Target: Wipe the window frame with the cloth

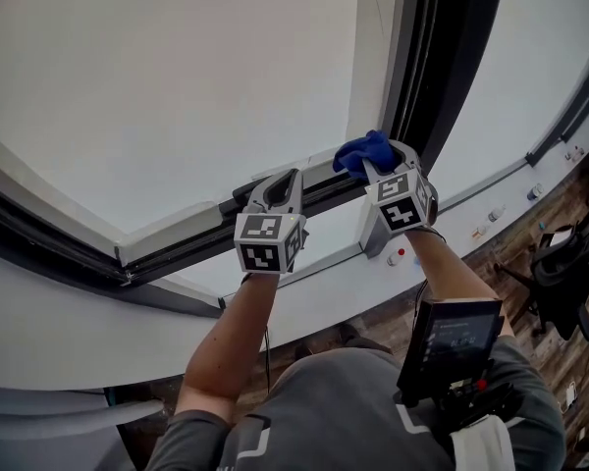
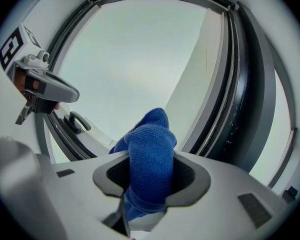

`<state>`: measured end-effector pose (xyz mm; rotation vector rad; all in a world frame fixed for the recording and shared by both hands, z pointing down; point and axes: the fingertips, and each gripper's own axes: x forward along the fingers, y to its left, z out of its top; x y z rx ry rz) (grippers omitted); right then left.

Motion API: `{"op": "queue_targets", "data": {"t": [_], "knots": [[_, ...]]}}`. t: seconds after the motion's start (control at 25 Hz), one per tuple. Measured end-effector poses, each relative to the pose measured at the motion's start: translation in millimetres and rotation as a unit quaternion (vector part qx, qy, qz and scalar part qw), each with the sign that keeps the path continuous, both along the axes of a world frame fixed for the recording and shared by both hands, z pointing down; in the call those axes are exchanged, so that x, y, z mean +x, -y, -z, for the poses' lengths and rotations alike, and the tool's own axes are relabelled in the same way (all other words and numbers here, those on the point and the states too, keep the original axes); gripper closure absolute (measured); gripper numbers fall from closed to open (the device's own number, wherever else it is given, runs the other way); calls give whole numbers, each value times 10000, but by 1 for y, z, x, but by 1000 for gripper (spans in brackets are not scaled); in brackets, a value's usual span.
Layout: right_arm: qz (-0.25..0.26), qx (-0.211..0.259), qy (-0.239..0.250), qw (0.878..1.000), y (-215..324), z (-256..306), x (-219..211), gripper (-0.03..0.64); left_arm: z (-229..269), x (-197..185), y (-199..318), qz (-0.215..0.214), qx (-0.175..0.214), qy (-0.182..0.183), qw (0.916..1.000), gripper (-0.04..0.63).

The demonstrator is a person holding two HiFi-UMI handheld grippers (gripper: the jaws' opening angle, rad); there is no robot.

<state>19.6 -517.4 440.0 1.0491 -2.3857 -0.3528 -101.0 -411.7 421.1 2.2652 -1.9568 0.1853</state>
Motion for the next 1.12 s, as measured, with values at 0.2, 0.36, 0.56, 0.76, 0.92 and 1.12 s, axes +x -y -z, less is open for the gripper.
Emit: {"op": "queue_targets", "data": {"t": [0.2,0.36,0.56,0.76,0.92,1.12], "knots": [[-7,-241,-114,9996,17,-25,-5,443,-17,4,15,134,-141,-74,9998,588],[104,-421,-192,9989,30,-51,-10,443,-29,9,28,240,-260,-74,9993,588],[205,-320,-341,9987,38,-75,-21,443,-46,4,34,488,-367,14,9981,588],[444,-450,-297,9976,32,-88,-37,443,-58,-7,31,791,-418,-174,9958,588],[641,-488,-259,9964,19,-90,-50,443,-62,-15,17,985,-472,-148,9939,588],[991,-721,-203,9922,-4,-96,-73,443,-63,-33,-9,1313,-461,-190,9901,588]]}}
